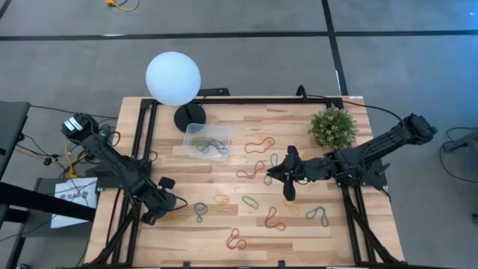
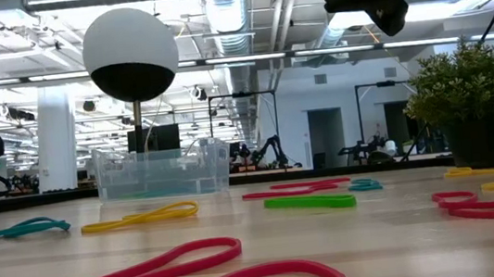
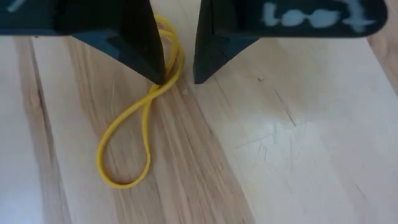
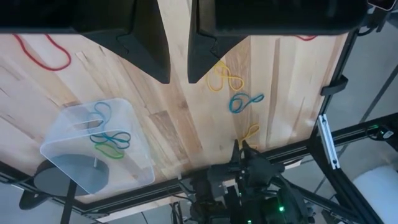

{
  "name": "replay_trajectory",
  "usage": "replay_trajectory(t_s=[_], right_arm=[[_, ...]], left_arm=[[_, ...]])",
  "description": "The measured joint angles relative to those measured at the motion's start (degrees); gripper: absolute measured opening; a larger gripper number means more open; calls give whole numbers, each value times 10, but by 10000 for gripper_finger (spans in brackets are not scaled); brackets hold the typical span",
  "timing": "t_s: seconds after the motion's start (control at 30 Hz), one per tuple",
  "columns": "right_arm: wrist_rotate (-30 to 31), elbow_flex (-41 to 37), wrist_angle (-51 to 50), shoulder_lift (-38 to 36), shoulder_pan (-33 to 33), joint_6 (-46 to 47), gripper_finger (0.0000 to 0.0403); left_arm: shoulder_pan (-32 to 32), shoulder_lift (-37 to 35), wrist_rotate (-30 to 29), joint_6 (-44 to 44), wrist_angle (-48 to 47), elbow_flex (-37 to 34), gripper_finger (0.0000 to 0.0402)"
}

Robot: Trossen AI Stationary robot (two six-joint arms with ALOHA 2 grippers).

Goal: Pick and place rubber bands into bin
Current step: Put the yellow rubber band into the transparent container

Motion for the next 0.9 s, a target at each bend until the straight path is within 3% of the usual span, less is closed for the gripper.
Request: replay_trajectory(t_s=[0.27, 0.63, 0.9], right_arm=[[0, 0, 0, 0, 0, 0, 50], [0, 0, 0, 0, 0, -10, 50], [0, 0, 2, 0, -1, -19, 50]], left_arm=[[0, 0, -9, 18, -1, -1, 8], [0, 4, -25, 59, -10, 23, 1], [5, 5, -155, 92, -5, 57, 0]])
